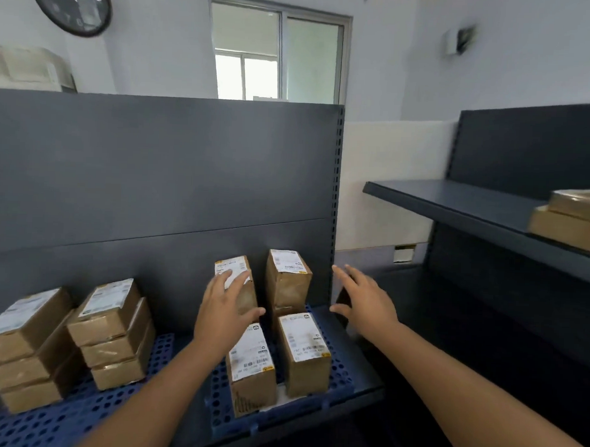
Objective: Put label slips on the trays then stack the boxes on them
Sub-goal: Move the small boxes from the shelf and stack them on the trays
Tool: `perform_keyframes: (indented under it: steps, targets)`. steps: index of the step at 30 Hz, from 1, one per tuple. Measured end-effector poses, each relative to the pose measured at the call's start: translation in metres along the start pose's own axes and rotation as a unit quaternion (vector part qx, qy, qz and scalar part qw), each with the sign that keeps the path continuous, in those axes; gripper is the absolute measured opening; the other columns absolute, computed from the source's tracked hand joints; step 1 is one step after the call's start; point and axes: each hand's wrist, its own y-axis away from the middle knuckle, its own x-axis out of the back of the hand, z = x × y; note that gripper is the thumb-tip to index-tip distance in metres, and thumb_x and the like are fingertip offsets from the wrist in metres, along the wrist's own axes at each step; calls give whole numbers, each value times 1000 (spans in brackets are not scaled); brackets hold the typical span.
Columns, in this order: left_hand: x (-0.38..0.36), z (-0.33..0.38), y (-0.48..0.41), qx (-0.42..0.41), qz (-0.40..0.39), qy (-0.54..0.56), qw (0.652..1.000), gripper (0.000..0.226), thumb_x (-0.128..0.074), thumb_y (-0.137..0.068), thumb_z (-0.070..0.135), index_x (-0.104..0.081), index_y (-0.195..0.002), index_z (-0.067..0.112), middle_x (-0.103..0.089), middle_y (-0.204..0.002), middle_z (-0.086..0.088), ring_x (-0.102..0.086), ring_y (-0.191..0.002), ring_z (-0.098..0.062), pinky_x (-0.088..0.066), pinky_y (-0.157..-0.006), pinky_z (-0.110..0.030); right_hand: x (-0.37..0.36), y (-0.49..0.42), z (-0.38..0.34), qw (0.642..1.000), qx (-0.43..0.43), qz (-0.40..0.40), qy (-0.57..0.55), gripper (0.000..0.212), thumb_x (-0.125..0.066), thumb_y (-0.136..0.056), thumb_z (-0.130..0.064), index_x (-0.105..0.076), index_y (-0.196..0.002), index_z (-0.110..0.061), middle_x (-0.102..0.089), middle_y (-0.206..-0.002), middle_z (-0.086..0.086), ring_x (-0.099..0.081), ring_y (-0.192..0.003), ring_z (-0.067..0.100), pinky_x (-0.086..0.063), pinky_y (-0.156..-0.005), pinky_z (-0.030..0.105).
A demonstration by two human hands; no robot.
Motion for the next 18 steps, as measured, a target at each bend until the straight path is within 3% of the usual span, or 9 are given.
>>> perform_keyframes:
  steps: [7,18]
  targets:
    - [-24,66,26,-123,-55,82,987,76,-71,-79,54,-35,-145,40,-32,-154,6,-26,-141,-20,-33,-113,-46,41,109,32,995,-84,41,27,85,-62,-87,-54,-14,-154,-33,-25,-160,1,-23,-145,23,-28,-116,41]
    - [-80,237,101,-283,-155,194,926,74,-73,-79,51,-42,-144,34,-33,-154,4,-24,-143,-22,-30,-115,-46,129,292,115,961,-263,79,42,84,-61,-88,-55,-13,-154,-36,-20,-162,-3,-19,-147,20,-23,-119,42]
